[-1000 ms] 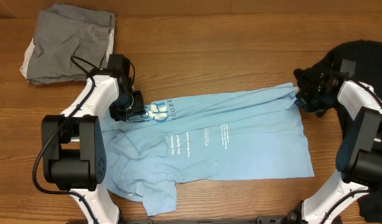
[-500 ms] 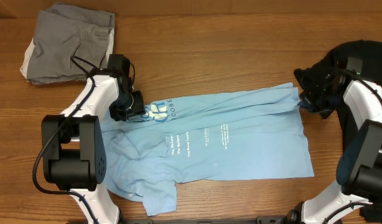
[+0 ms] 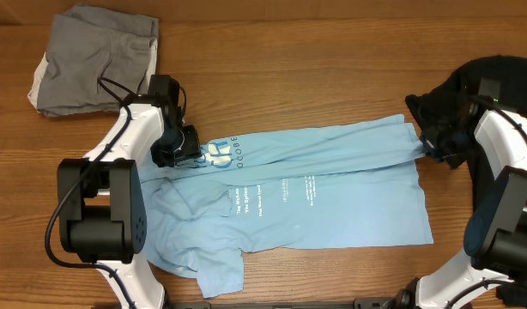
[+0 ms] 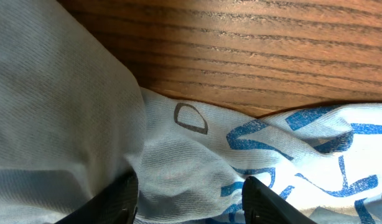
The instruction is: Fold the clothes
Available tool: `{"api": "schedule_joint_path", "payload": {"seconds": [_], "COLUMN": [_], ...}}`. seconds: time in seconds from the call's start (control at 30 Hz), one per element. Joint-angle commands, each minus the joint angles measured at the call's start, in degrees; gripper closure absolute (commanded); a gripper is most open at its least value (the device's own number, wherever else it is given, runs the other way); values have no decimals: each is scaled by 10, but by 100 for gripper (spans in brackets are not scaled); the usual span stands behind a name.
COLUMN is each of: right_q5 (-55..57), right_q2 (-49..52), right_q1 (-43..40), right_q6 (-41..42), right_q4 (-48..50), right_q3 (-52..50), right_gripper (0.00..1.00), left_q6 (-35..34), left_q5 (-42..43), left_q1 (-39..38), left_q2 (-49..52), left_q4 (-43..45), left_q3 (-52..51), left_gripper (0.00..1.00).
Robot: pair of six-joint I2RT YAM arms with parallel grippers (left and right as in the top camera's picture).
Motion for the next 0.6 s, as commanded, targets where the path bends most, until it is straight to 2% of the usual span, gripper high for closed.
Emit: {"api": "schedule_joint_path", "payload": {"seconds": [0.0, 0.13, 0.27, 0.43, 0.47, 0.57], "right_q5": [26, 41, 41, 63, 64, 46], "right_q2": [-13, -13, -13, -13, -13, -13], "right_q1": [0, 0, 0, 0, 0, 0], "right_q6": [11, 34, 35, 58, 58, 57], "right_q4": [7, 7, 3, -16, -18, -22], "right_q3": [9, 9, 9, 9, 9, 9], "right_gripper": [91, 91, 79, 80, 80, 81], "left_q6": [-2, -2, 0, 0, 0, 0], "left_q5": [0, 0, 0, 1, 1, 2], "left_q1": [1, 1, 1, 1, 1, 1], "left_q2": [0, 0, 0, 0, 0, -1], "left_q4": [-1, -1, -1, 2, 0, -10], "left_q3": [-2, -2, -2, -2, 0, 8], "left_gripper": [43, 42, 42, 43, 44, 56]}}
